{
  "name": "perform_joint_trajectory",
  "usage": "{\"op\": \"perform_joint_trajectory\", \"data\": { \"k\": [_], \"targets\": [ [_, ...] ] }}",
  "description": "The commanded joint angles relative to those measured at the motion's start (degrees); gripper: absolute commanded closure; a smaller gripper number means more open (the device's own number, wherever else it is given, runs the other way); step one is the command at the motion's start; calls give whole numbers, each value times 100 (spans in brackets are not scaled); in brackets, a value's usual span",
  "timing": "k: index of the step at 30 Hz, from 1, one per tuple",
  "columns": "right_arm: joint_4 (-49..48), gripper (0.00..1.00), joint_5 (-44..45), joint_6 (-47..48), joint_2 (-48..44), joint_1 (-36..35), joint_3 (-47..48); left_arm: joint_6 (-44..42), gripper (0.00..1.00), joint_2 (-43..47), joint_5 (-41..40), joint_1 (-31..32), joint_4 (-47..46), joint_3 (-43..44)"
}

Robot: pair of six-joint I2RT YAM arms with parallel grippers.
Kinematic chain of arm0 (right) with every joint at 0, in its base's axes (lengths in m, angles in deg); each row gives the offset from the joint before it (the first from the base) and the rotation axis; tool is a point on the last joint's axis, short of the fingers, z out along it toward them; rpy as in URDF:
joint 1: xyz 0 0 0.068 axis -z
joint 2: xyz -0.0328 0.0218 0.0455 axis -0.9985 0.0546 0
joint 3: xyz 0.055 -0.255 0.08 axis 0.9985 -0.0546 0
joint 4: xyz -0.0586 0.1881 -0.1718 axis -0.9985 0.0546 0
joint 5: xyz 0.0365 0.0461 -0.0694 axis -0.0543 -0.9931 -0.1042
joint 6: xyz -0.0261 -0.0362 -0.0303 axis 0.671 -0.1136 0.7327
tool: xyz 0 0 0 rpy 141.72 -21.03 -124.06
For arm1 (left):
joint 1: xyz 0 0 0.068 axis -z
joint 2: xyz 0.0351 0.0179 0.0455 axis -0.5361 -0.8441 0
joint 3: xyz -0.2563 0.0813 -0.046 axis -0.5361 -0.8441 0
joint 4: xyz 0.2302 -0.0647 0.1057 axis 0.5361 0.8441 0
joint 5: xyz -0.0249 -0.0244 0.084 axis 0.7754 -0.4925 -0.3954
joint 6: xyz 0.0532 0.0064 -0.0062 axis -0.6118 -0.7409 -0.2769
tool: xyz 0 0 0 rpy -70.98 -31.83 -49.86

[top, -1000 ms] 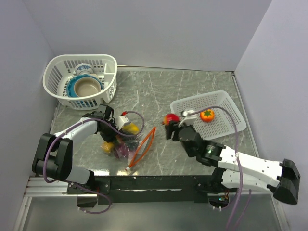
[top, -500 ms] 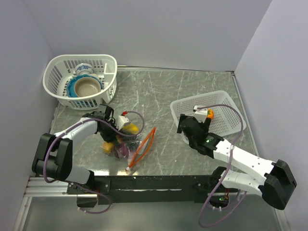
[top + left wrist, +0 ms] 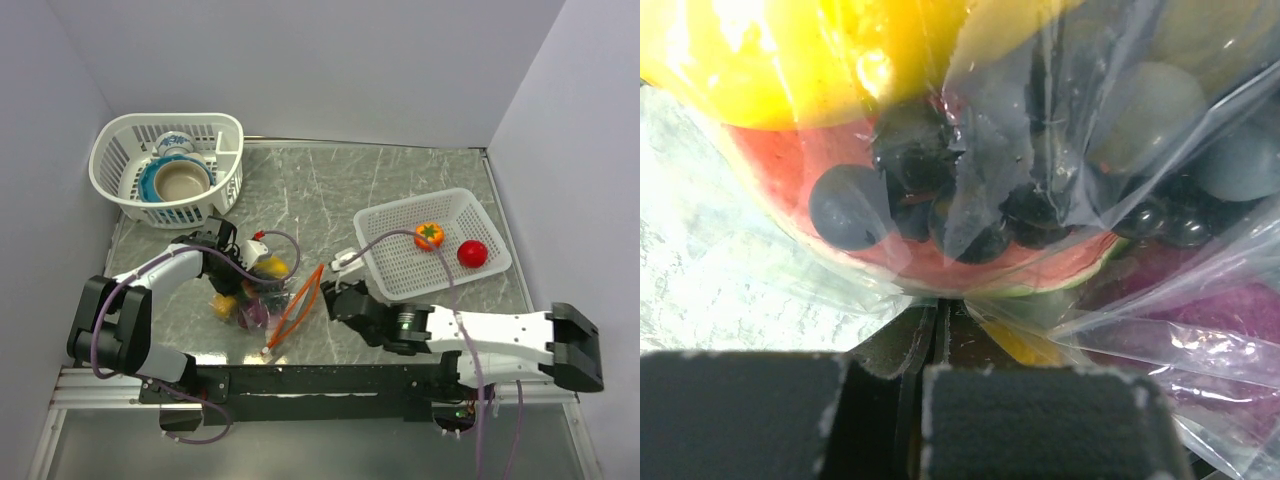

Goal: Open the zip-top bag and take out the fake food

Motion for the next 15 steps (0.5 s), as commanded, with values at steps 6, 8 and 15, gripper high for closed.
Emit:
{"op": "perform_joint_trajectory", "data": {
  "k": [6, 8, 15],
  "targets": [
    [-1213, 47, -875, 420, 1422, -209, 682, 5, 99, -47, 90, 25, 134, 53],
    [-1275, 44, -1016, 507, 1764, -244, 875, -3, 99, -29, 82, 34, 134, 36],
    [-1354, 29, -1272, 613, 2442, -253, 1271, -12, 99, -29, 64, 25, 90, -26]
  ]
}}
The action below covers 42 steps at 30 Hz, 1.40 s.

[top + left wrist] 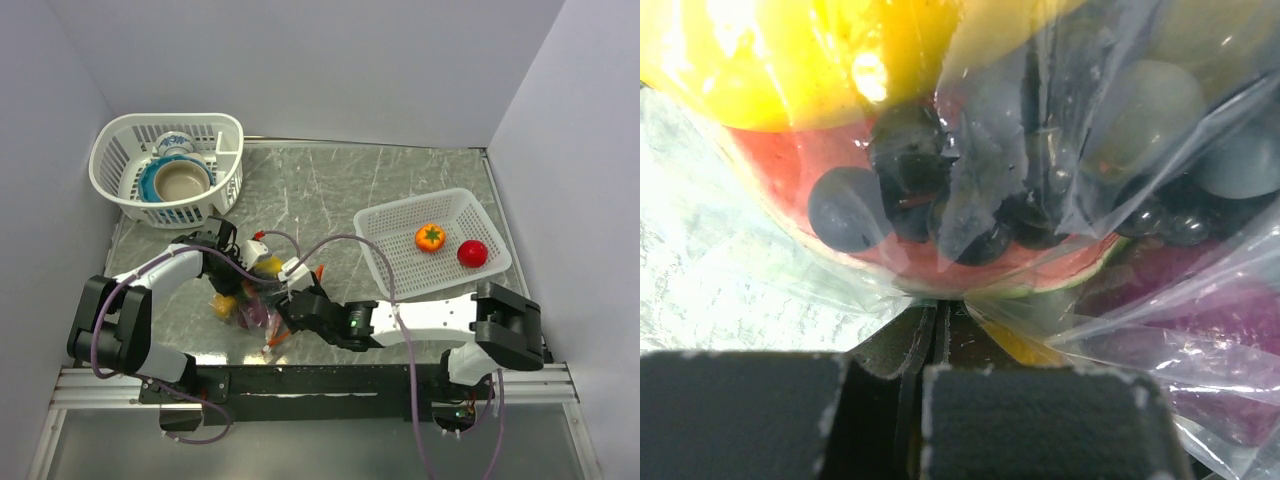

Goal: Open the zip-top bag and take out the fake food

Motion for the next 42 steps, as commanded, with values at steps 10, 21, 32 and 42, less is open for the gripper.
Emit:
{"op": "perform_joint_trajectory", "data": {
  "k": [10, 21, 32, 42],
  "targets": [
    [-446, 5, -160, 308, 953, -34, 883, -21, 99, 8, 119, 25, 85, -61],
    [-666, 44, -344, 202, 1165, 194, 734, -83, 99, 140, 5, 25, 59, -175],
    [-683, 100, -362, 238, 656, 220, 541, -56, 99, 114, -74, 25, 50, -184],
    [-429, 100, -98, 71, -381, 212, -82, -4, 99, 8, -92, -45, -46, -149]
  ]
}}
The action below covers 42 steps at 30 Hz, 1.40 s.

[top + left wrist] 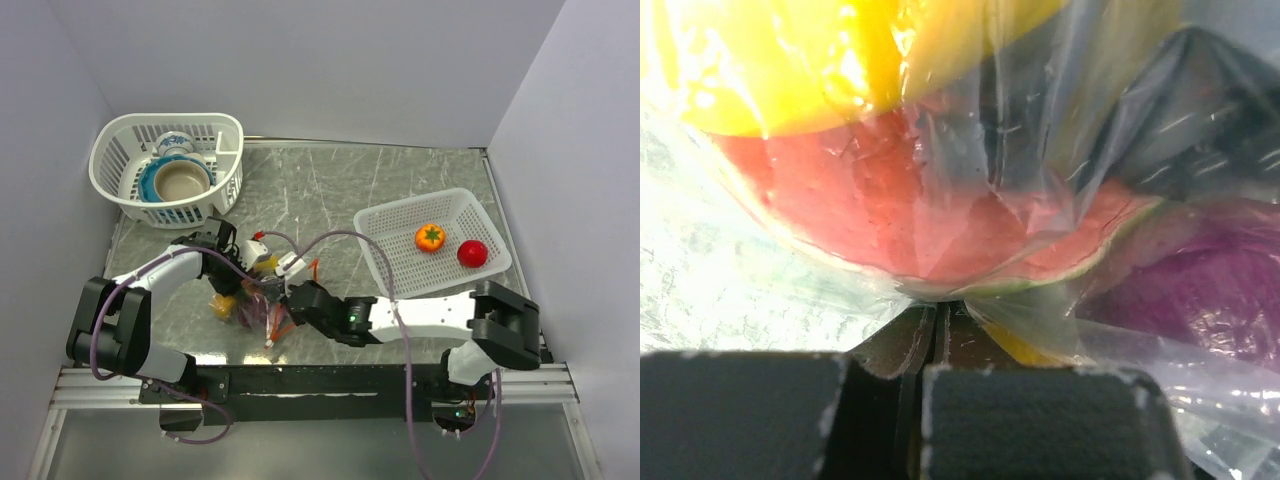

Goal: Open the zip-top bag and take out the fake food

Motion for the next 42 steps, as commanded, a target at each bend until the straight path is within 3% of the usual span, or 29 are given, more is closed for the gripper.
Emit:
{"op": "perform_joint_trajectory", "data": {
  "k": [1, 13, 19, 26, 31, 33, 34, 35, 37, 42],
  "targets": [
    [69, 100, 309, -191, -783, 13, -302, -4, 99, -60, -37, -67, 30, -101],
    [1142, 100, 1108, -535, -3445, 21, -1067, 23, 99, -227, 50, -182, 4, -22],
    [1854, 100, 2135, -438, -4457, 205, -1014, 58, 99, -244, 86, -182, 56, 48],
    [2302, 100, 2804, -649, -5092, 1374, -1190, 58, 99, -157, 121, -182, 153, 66],
    [2591, 100, 3103, -1122, -4636, 1963, -1138, 67, 99, -130, 156, -182, 188, 92],
    [2777, 83, 3182, -1473, -4277, 2025, -936, 84, 99, -130, 182, -182, 197, 119],
    [2838, 67, 3191, -1527, -4187, 2043, -883, 84, 99, -121, 191, -182, 214, 119],
    [2865, 34, 3157, -1545, -4117, 2043, -848, 76, 99, -113, 200, -182, 223, 110],
    [2900, 0, 3148, -1659, -4011, 2034, -777, 58, 99, -69, 174, -182, 223, 92],
    [2866, 0, 2735, -1546, -4019, 1929, -680, 23, 99, -33, 156, -182, 180, -4]
  ]
}}
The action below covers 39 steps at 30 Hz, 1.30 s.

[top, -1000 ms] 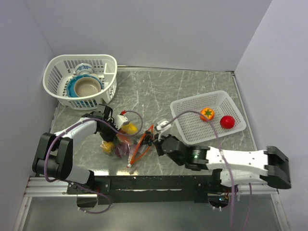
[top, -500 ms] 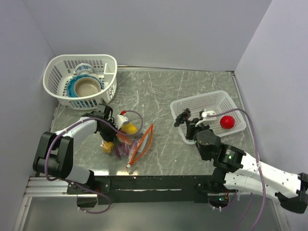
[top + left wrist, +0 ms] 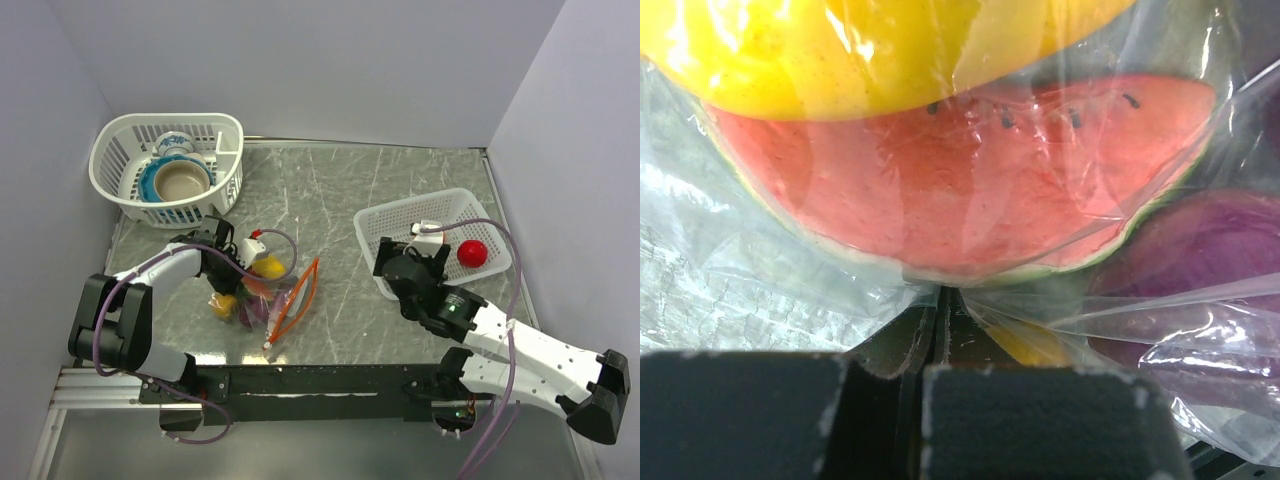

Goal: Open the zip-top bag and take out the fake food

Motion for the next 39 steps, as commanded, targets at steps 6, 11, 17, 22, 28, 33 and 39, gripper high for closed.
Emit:
{"op": "perform_joint_trajectory", "data": {
  "k": [6, 11, 17, 22, 28, 33, 39],
  "targets": [
    [-560, 0, -522, 192, 277, -1586, 369, 5, 99, 8, 110, -29, 118, -68],
    [-1043, 8, -1016, -98, 1499, -2263, 482, 40, 99, -72, 137, -20, 118, 3],
    [-1781, 12, -1341, -55, 2966, -2431, 860, -3, 99, -1, 93, -29, 179, -15],
    [-2001, 10, -1438, 139, 3627, -2405, 1369, -3, 99, 87, 93, -20, 179, -68],
    [-2125, 9, -1605, 227, 4313, -2413, 1774, -12, 99, 69, 102, -29, 136, -112],
    [-2177, 9, -1807, 148, 4761, -2378, 1924, -38, 99, 131, 102, -29, 153, -129],
    [-2204, 0, -2010, 69, 5306, -2247, 2240, -65, 99, 157, 137, -37, 136, -200]
  ]
}}
